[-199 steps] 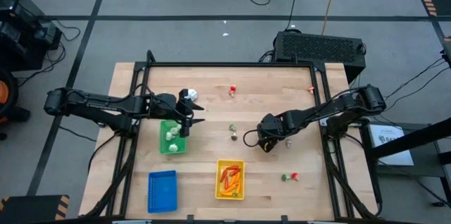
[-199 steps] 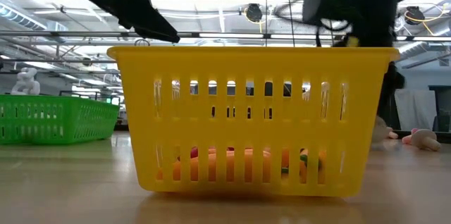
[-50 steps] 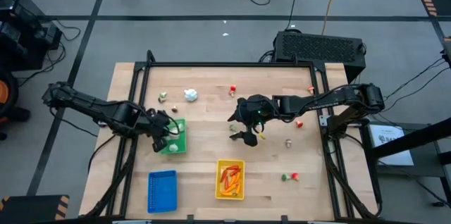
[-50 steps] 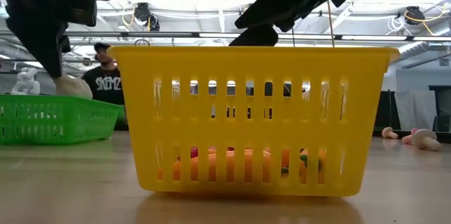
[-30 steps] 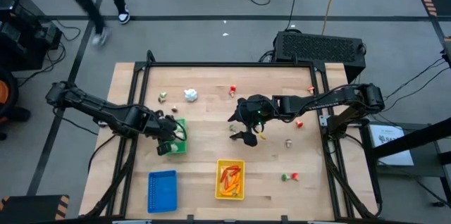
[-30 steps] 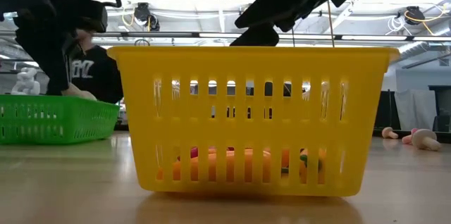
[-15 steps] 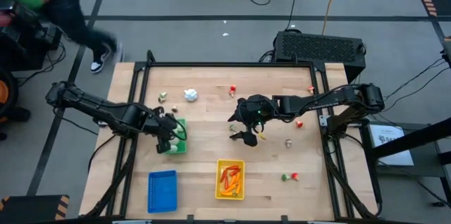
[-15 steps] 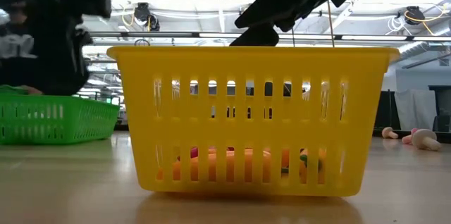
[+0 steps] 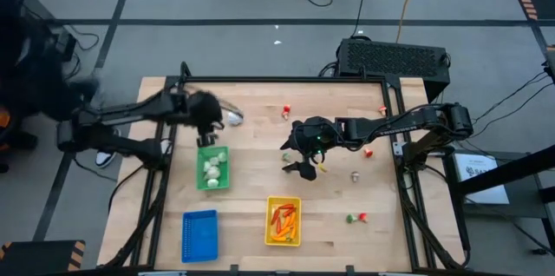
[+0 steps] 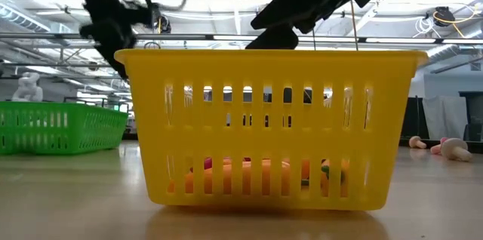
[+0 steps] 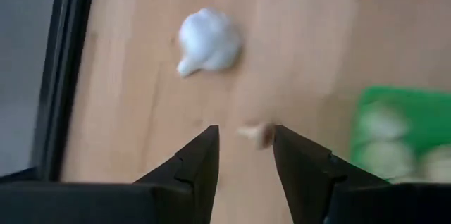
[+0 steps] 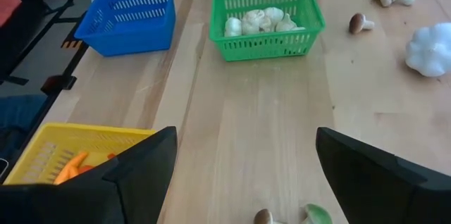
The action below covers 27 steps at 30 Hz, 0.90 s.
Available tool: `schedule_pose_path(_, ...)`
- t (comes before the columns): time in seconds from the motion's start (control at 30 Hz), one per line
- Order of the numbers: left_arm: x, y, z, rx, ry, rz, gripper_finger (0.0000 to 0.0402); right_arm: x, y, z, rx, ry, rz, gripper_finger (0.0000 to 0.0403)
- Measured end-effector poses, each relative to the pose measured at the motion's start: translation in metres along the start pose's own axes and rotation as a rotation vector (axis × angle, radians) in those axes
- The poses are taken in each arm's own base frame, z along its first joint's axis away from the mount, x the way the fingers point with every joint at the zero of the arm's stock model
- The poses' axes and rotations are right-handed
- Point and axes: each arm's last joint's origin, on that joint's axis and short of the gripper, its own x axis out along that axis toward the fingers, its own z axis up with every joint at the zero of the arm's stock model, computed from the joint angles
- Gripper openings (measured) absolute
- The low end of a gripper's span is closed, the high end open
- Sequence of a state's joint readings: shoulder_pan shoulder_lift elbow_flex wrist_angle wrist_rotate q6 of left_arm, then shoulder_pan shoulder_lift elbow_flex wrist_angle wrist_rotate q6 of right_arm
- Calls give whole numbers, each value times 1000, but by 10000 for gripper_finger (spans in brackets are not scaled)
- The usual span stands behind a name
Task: Sort produce into baskets
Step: Put the garlic into the green basket
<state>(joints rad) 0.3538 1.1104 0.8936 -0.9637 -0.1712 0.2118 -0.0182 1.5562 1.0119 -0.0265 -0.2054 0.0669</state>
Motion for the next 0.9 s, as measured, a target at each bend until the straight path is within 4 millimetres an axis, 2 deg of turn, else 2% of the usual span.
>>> schedule_pose_path(0.23, 49, 42, 9, 221, 89, -11, 141, 1, 6, -5, 27, 50, 10, 329)
schedule_pose_path(0.5, 92, 54, 9, 232, 244, -12, 141, 6, 14, -26, 21, 120, 11, 329)
schedule_pose_path(0.7, 104, 53, 14, 236, 245, 22, 141, 6, 11, -32, 11, 129, -69, 329)
schedule_pose_path(0.9, 109, 54, 15, 145, 257, 49, 141, 6, 11, -31, 6, 124, -73, 329)
